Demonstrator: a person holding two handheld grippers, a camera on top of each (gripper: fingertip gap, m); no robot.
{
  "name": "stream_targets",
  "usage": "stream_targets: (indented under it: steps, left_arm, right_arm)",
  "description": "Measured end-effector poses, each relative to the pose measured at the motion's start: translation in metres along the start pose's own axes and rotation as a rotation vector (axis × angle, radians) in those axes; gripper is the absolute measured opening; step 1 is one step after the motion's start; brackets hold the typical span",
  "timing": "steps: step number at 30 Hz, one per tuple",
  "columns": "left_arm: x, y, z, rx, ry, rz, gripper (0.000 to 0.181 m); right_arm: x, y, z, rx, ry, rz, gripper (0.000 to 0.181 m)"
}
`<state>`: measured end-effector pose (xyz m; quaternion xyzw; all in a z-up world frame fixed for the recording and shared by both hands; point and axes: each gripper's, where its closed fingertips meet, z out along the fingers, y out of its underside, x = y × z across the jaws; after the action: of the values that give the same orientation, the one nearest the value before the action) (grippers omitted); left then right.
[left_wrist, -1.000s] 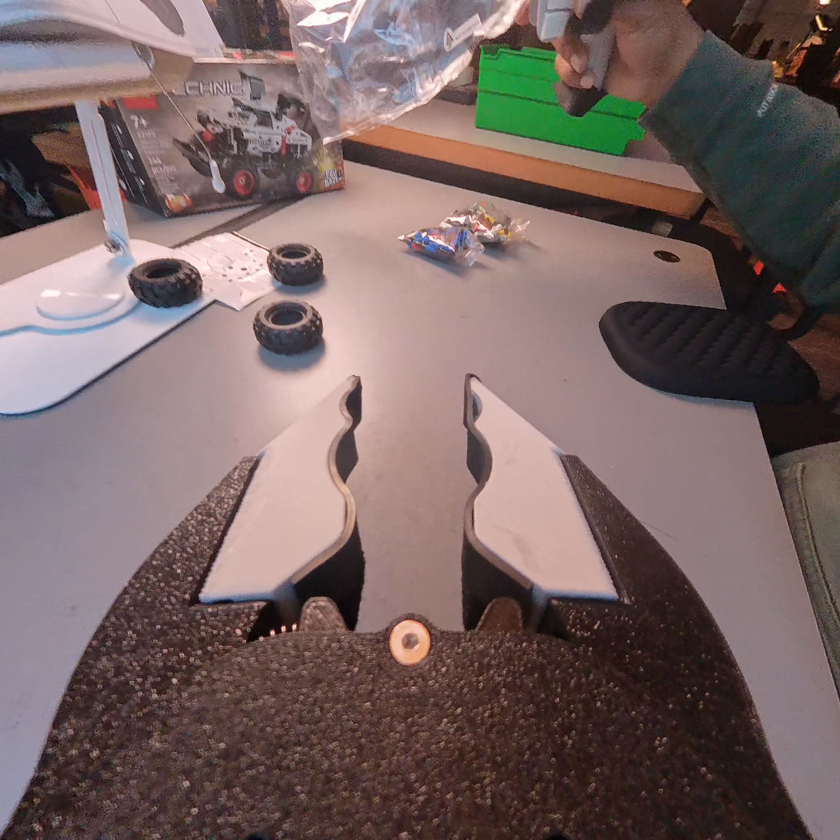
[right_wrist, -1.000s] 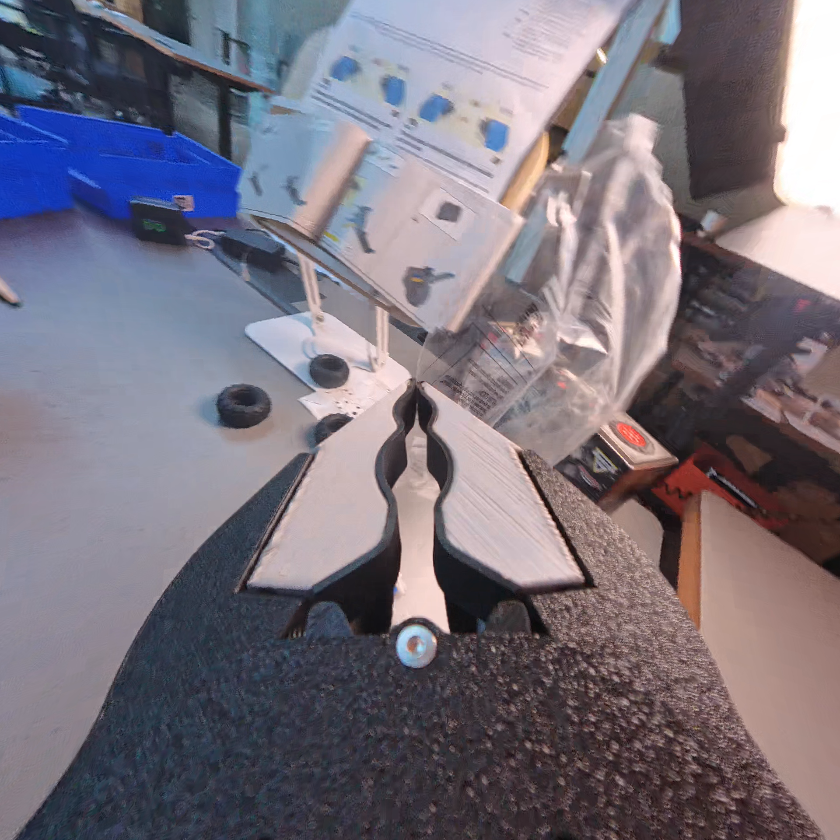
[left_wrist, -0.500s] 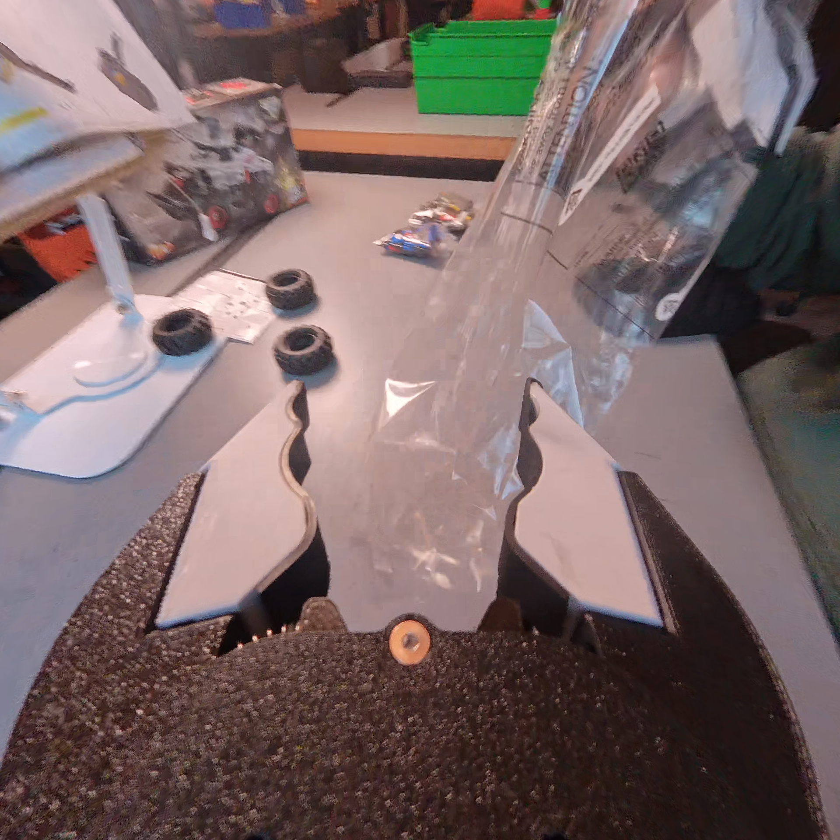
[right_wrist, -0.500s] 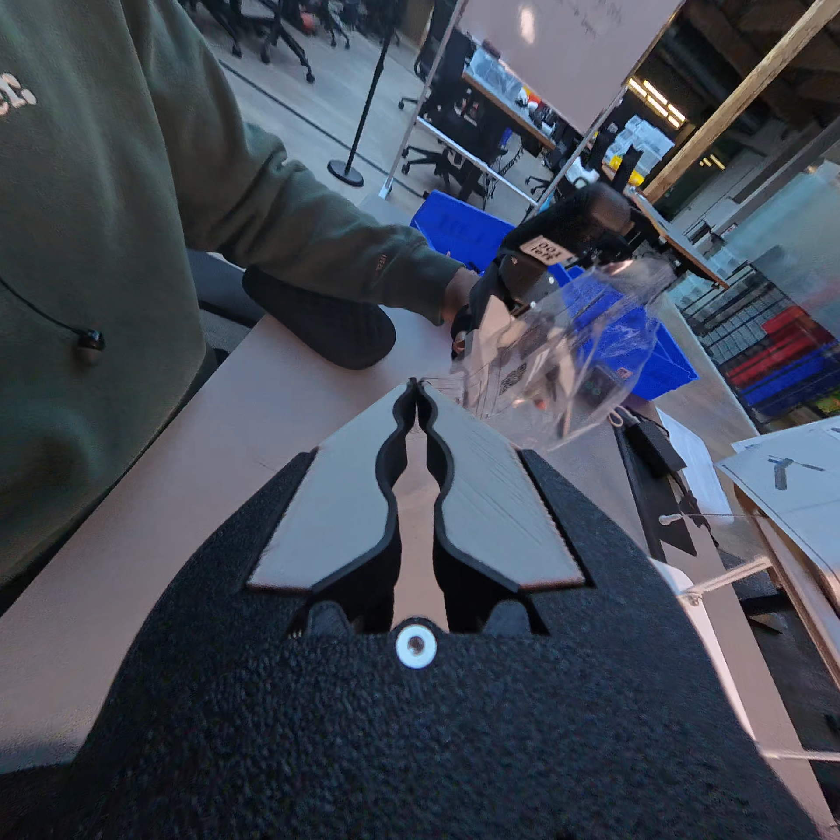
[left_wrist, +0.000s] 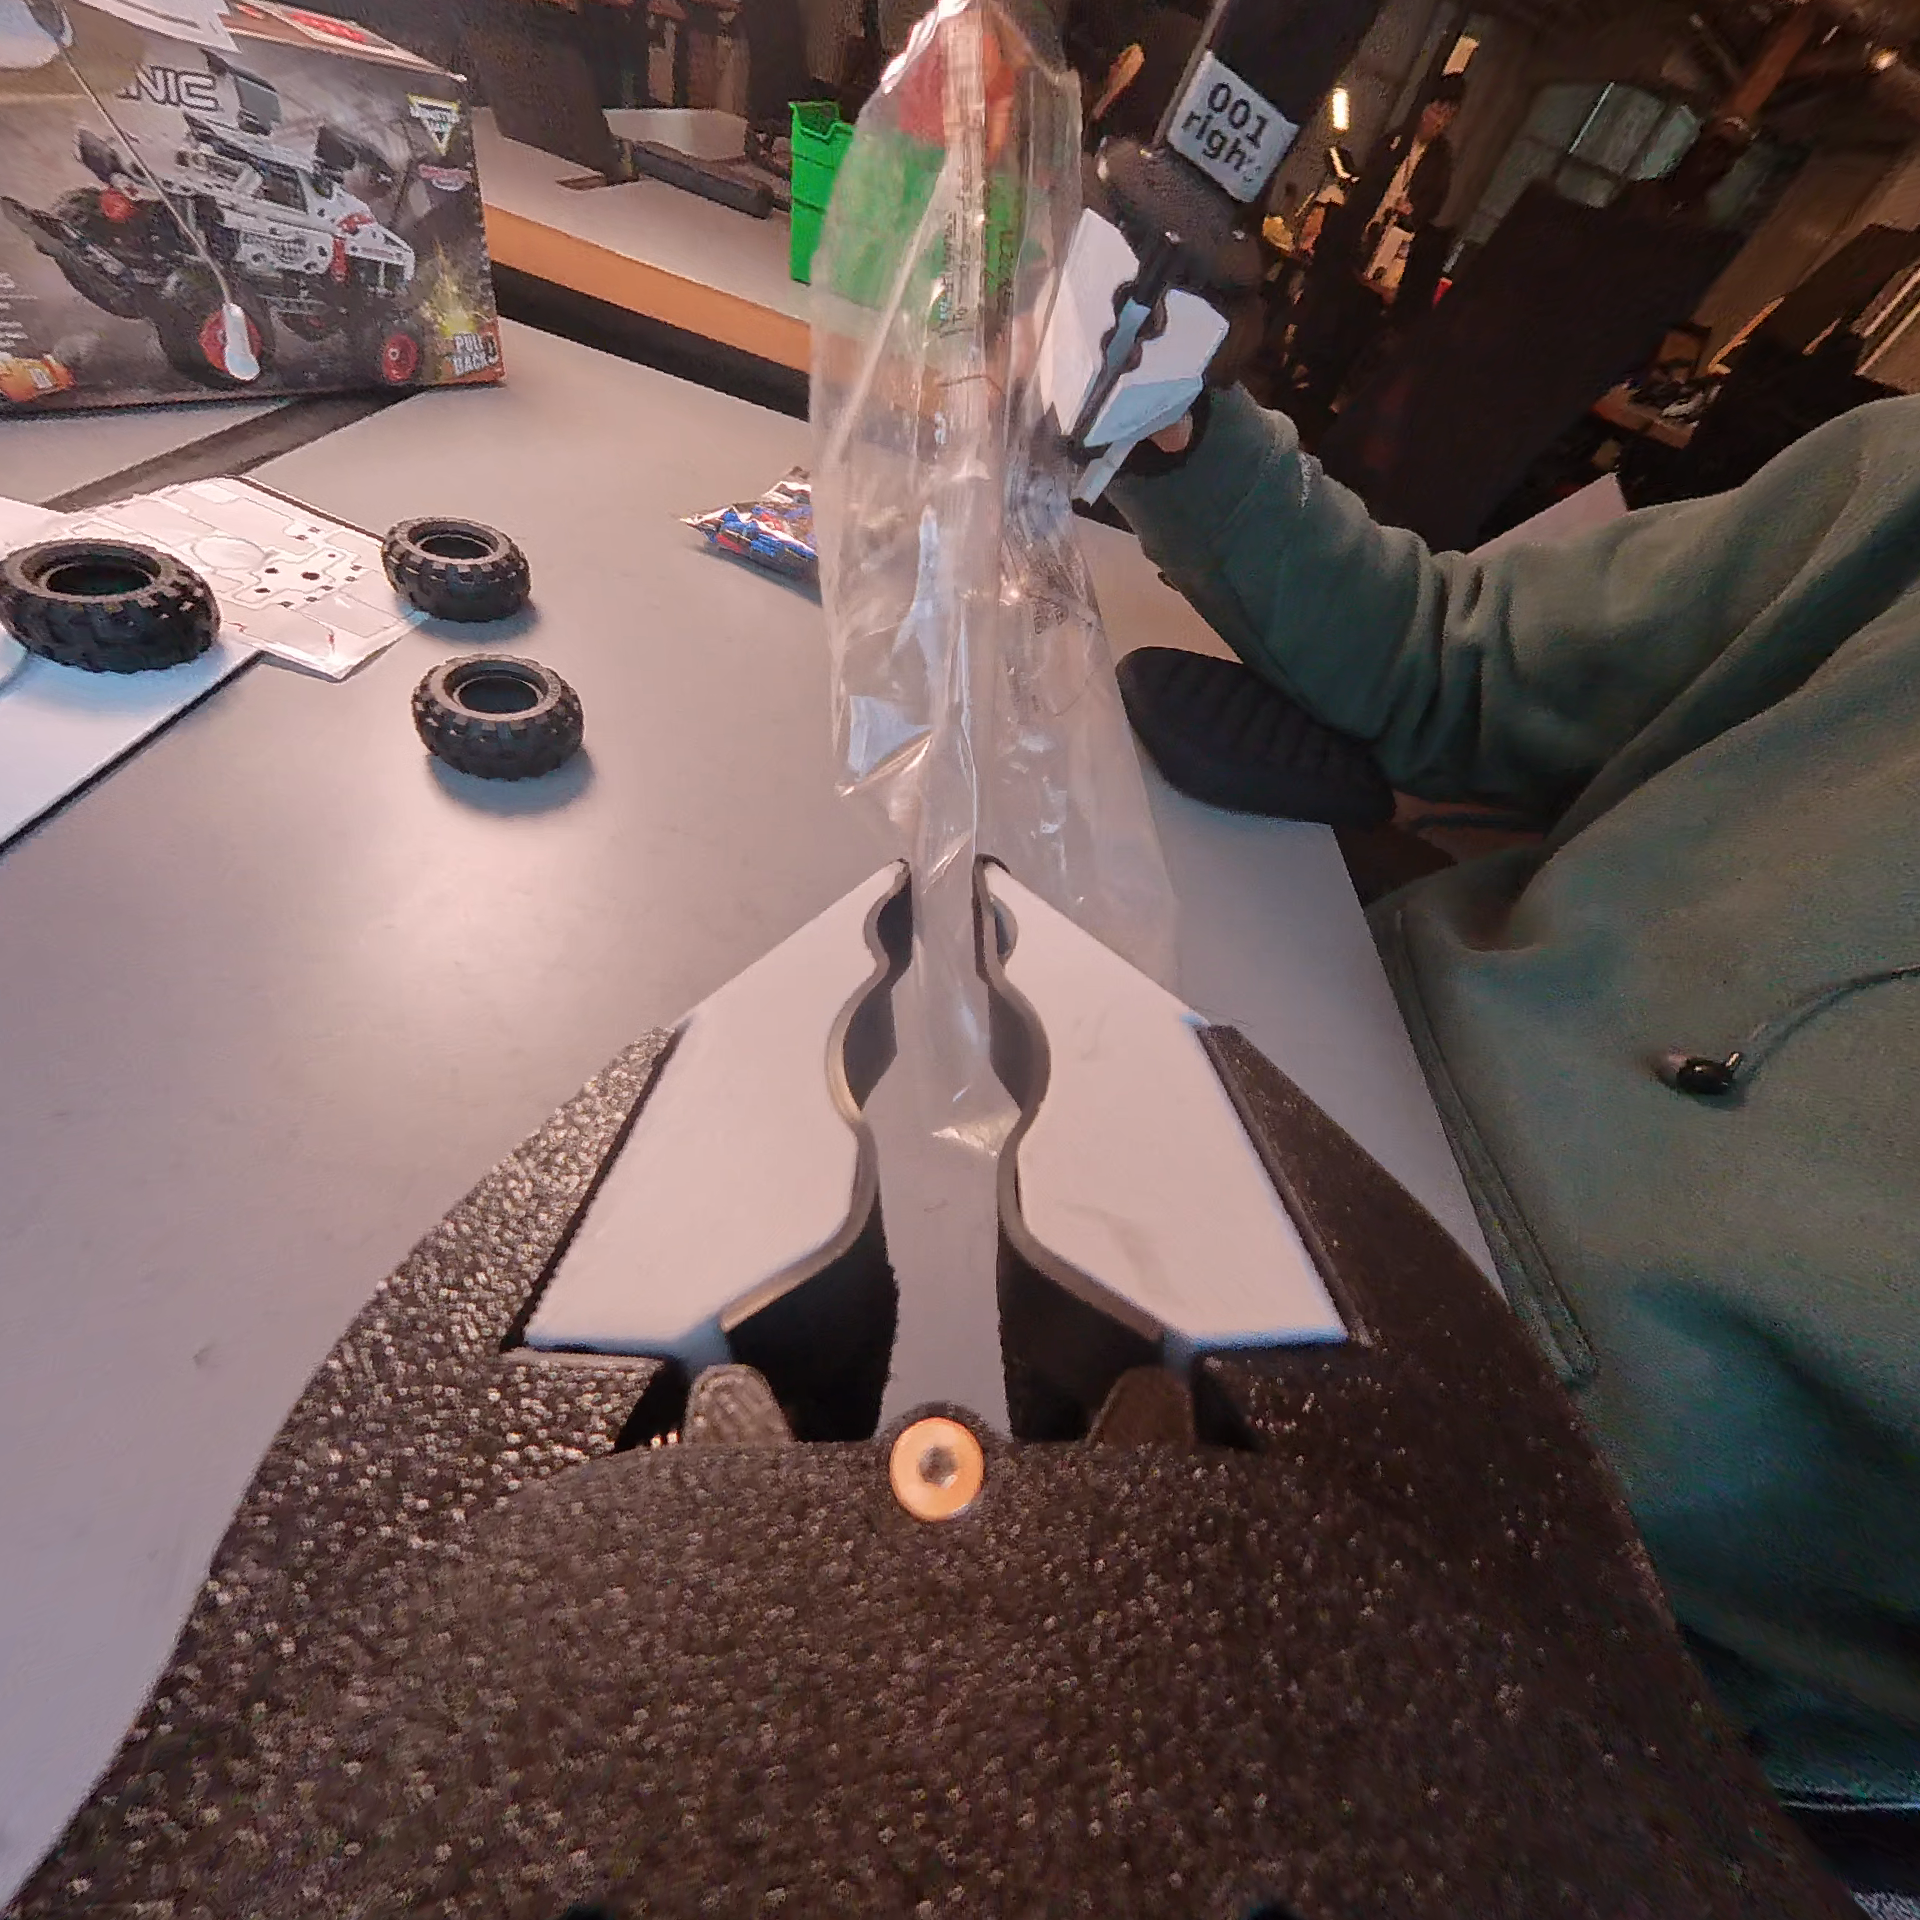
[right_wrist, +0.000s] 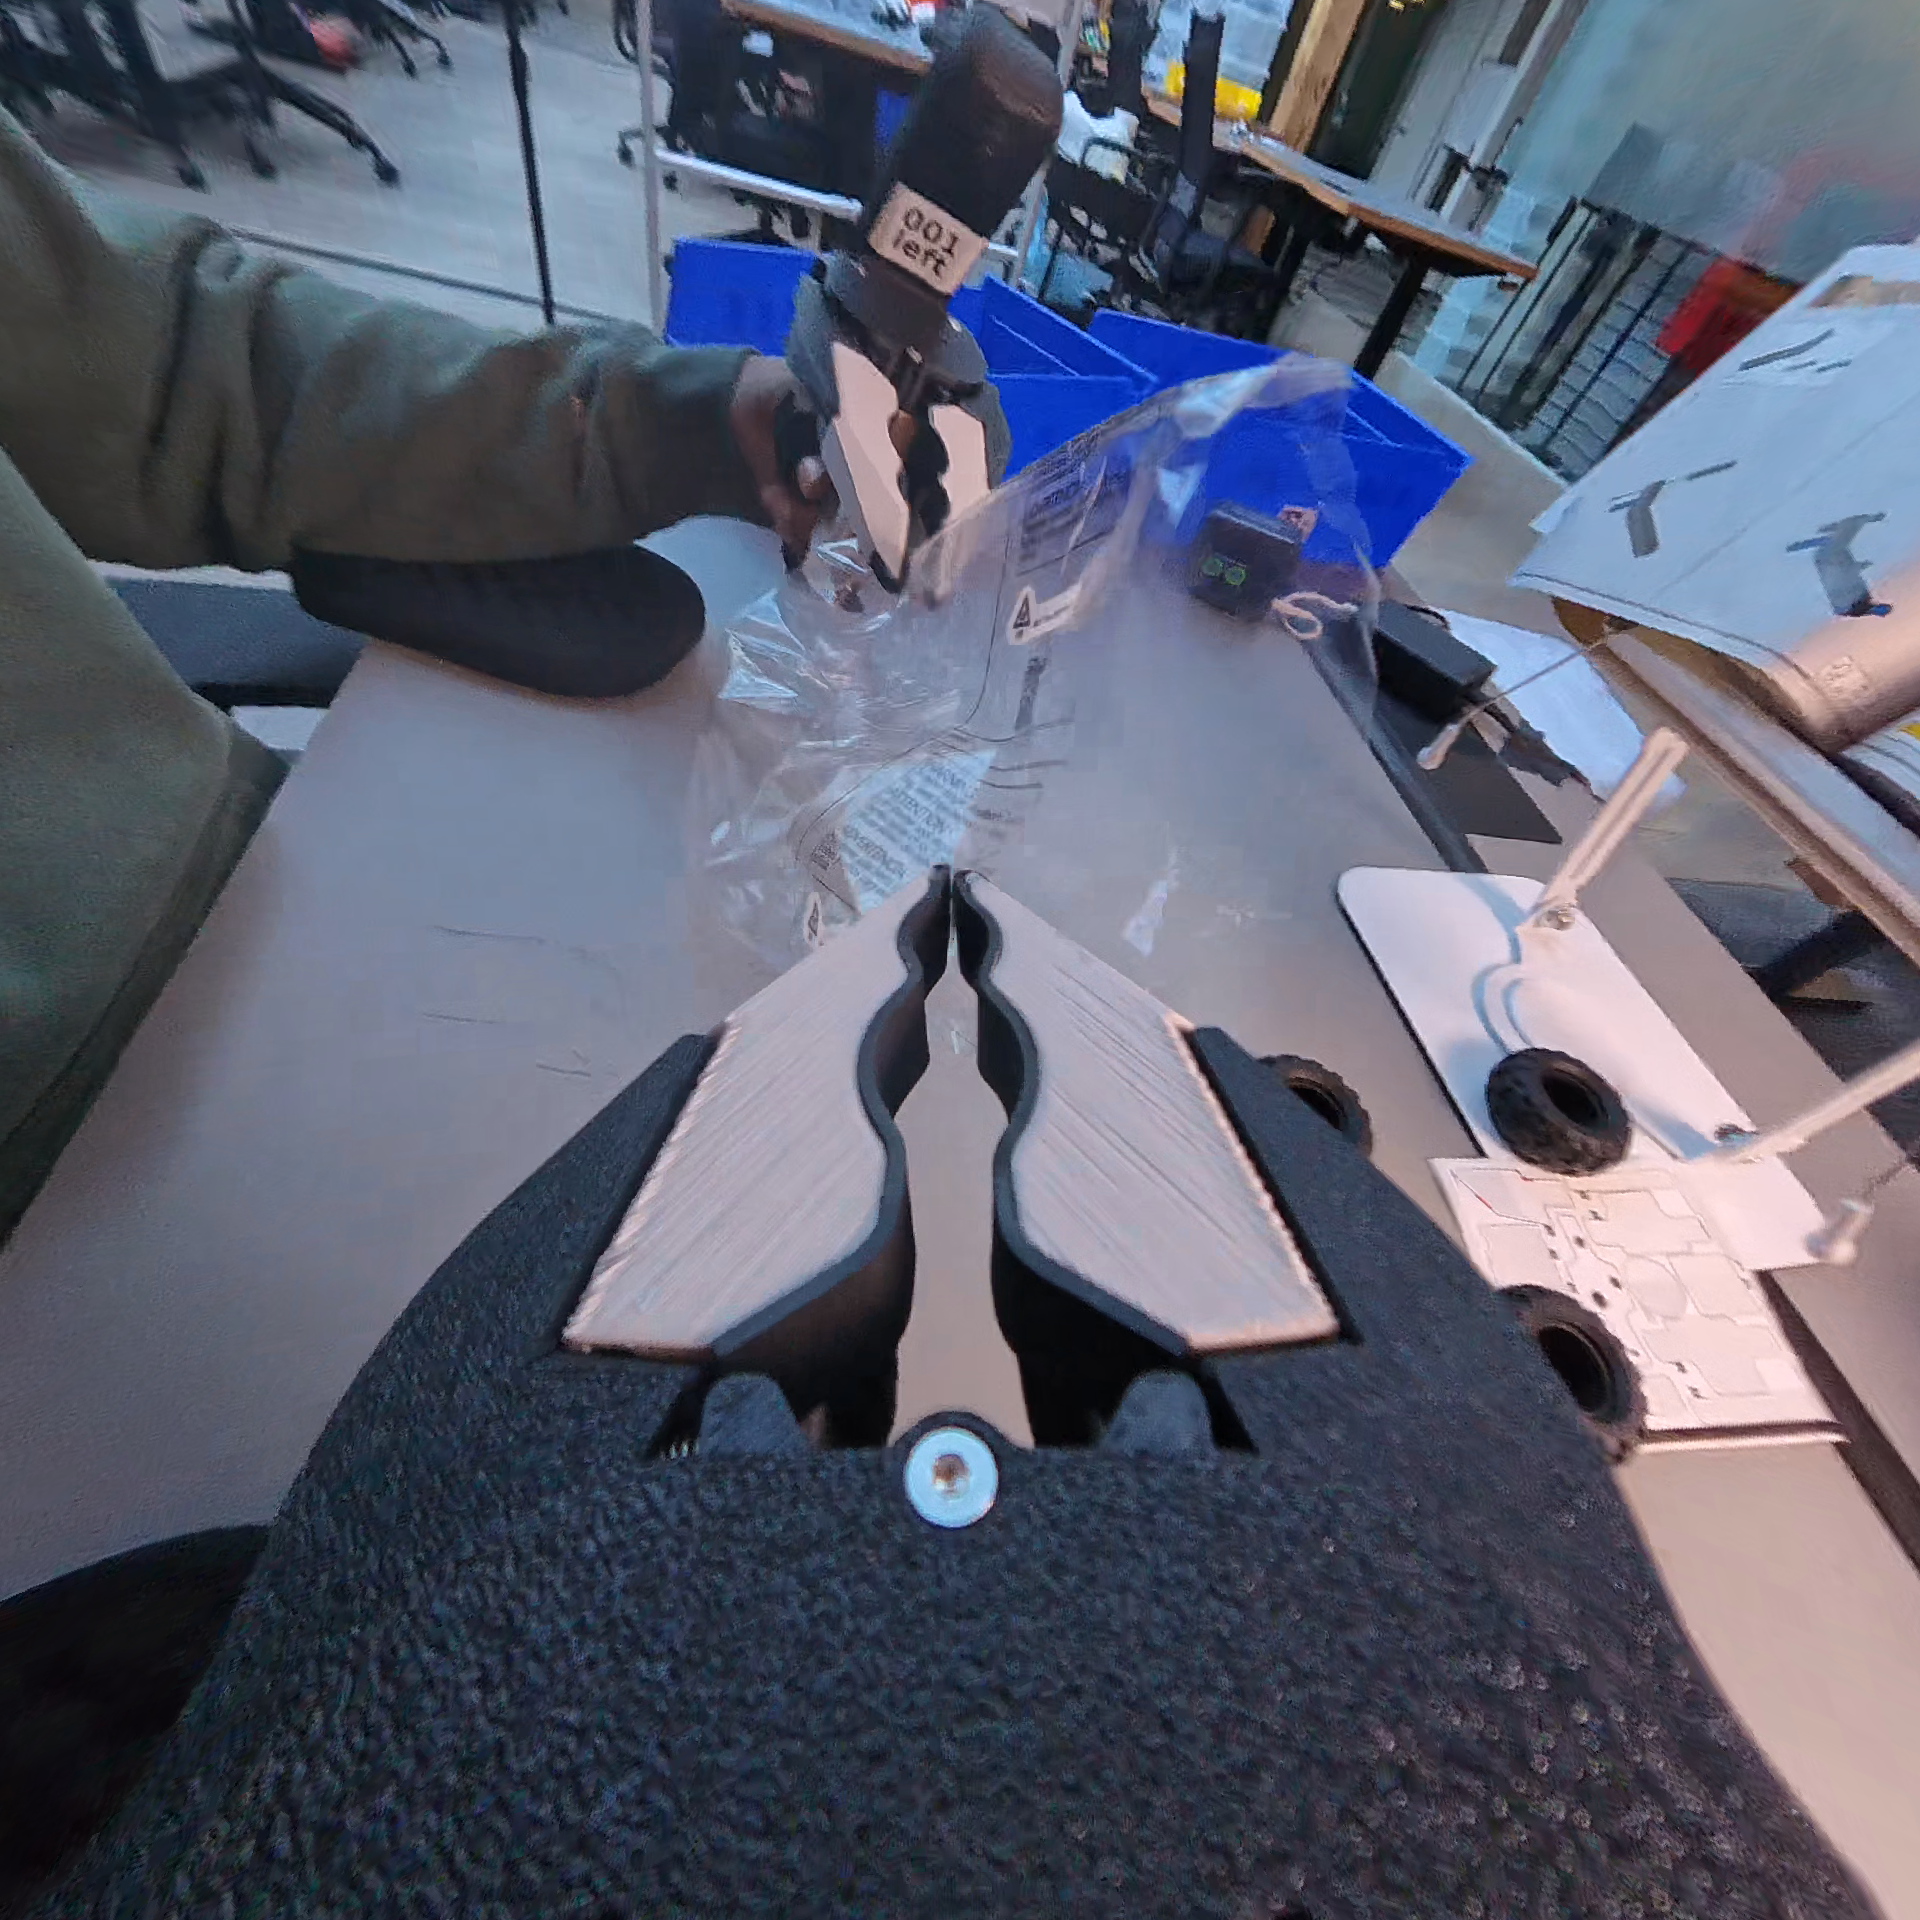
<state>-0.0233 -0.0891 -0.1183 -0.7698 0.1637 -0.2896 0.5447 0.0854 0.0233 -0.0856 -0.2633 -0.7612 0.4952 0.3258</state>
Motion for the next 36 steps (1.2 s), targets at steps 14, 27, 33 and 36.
stream_targets:
  steps: [14, 27, 33, 36]
  left_arm:
    - [0.010, -0.019, 0.000, 0.052, -0.043, 0.059, 0.009]
    - [-0.002, -0.029, -0.021, 0.278, 0.031, -0.089, 0.035]
    - [0.000, -0.027, -0.005, 0.250, 0.009, -0.055, 0.010]
    - [-0.003, -0.036, -0.017, 0.302, 0.012, -0.037, 0.000]
  right_arm:
    - [0.033, -0.055, 0.011, -0.103, 0.105, -0.075, 0.028]
    - [0.050, -0.081, 0.011, 0.116, 0.052, -0.036, 0.000]
    - [0.057, -0.073, -0.001, 0.135, 0.049, -0.001, 0.000]
    - [0.055, -0.062, -0.015, 0.119, -0.013, 0.014, 0.000]
